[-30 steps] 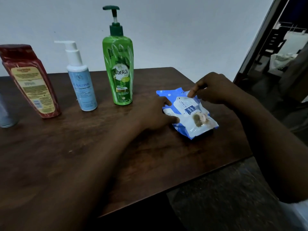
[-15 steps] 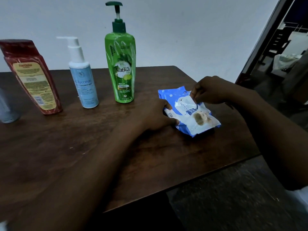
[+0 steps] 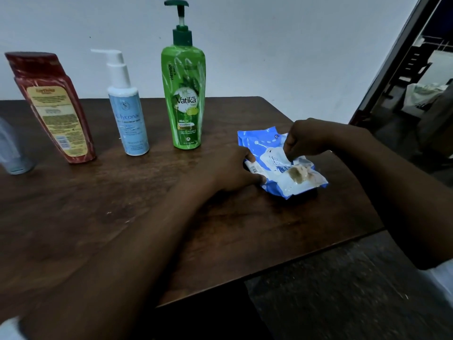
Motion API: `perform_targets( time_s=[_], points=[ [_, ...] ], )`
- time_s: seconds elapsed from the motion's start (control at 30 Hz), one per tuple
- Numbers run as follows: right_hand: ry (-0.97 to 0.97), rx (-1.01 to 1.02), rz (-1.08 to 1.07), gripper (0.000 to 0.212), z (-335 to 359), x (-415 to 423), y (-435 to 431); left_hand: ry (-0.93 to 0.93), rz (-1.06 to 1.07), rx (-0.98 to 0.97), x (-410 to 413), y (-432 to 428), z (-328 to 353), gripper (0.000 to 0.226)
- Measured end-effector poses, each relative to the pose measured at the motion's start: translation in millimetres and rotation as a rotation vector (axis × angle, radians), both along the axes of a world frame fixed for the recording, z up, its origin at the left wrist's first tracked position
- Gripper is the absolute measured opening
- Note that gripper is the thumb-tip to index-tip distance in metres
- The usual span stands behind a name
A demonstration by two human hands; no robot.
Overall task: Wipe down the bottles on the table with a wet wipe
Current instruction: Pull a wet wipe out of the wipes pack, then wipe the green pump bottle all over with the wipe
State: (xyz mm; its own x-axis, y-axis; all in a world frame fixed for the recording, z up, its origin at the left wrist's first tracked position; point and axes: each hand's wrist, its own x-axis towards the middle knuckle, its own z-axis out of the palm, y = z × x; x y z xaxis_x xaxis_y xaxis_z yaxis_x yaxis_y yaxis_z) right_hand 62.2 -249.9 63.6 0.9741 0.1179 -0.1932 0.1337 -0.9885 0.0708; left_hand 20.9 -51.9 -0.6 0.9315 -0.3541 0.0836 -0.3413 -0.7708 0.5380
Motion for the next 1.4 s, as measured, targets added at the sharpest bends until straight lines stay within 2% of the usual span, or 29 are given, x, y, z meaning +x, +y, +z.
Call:
perform_targets(
  time_s=[0.2,0.3,0.43,0.57,0.67,0.77,0.9,1.07,1.17,1.3,1.4],
  points=[
    [-0.042,0.042,0.0,0.022,12,-7,1,-0.014,-0.004,-0.006,-1,0,-1,0.058],
    [-0.115,0.206,-0.005,0.021,29,-15,-3,-0.032,-0.001,0.007,1,0,-2,0.06],
    [-0.196,0.563,-0.04,0.018,52,-17,-8,-0.043,-0.003,0.033,2,0,-2,0.061],
    [-0.231,1.052,-0.084,0.013,67,-21,-10,-0.013,-0.012,-0.006,1,0,-4,0.061],
    [-0.114,1.398,-0.083,0.007,67,-27,-1,-0.018,0.002,-0.049,-2,1,-3,0.064],
    [0.03,1.563,-0.063,0.013,58,-35,15,0.009,0.05,-0.264,-7,9,7,0.067],
    [0.205,1.629,-0.039,0.02,37,-47,43,0.309,0.084,-0.781,-21,32,32,0.076],
    [0.342,1.627,-0.054,0.019,8,-54,86,0.459,0.142,-1.086,-41,75,34,0.03],
    [0.391,1.612,-0.048,0.017,-11,-56,109,0.436,0.279,-1.129,-48,100,25,0.029],
    [0.455,1.568,-0.053,0.014,-31,-57,130,0.329,0.448,-1.033,-52,128,13,0.032],
    [0.471,1.499,-0.046,0.026,-37,-57,143,0.221,0.485,-0.919,-55,139,14,0.027]
  ],
)
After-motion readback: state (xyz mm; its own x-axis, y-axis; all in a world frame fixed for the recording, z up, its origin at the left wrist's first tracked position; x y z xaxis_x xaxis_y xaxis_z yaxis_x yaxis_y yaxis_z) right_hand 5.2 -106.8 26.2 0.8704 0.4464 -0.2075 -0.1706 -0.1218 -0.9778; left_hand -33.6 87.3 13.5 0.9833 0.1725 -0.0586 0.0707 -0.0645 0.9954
